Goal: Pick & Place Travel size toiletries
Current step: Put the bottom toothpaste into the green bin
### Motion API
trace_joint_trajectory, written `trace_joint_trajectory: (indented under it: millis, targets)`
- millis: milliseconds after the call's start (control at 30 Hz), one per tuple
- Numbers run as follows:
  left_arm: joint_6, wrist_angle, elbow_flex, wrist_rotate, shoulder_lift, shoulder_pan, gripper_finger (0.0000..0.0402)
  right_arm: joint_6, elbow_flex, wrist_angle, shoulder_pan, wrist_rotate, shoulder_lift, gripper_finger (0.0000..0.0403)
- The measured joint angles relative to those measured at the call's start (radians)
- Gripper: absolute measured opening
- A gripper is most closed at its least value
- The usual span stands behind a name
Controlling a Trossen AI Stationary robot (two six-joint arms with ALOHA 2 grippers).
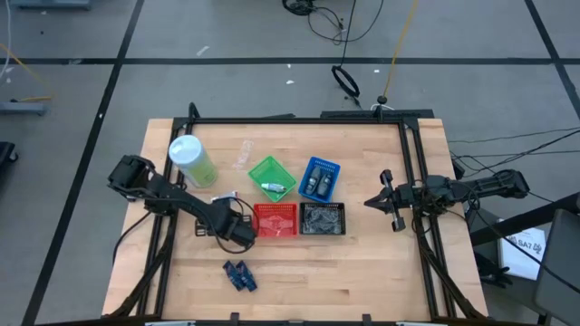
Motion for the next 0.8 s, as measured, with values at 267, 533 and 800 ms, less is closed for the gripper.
trace_joint_trajectory:
  millis: [267, 533, 800]
  targets:
    - [0.016, 0.045, 0.001, 0.059, 0.024, -0.003, 0.0223, 0.000, 0.000, 0.000, 0.000, 0.000, 0.000, 0.0000]
    - [0.023, 0.024, 0.002, 0.038, 0.024, -0.003, 0.0219, 0.000, 0.000, 0.000, 0.000, 0.000, 0.000, 0.0000]
    - [0.023, 0.015, 0.000, -0.035, 0.027, -0.003, 0.0134, 0.000, 0.000, 0.000, 0.000, 0.000, 0.000, 0.0000]
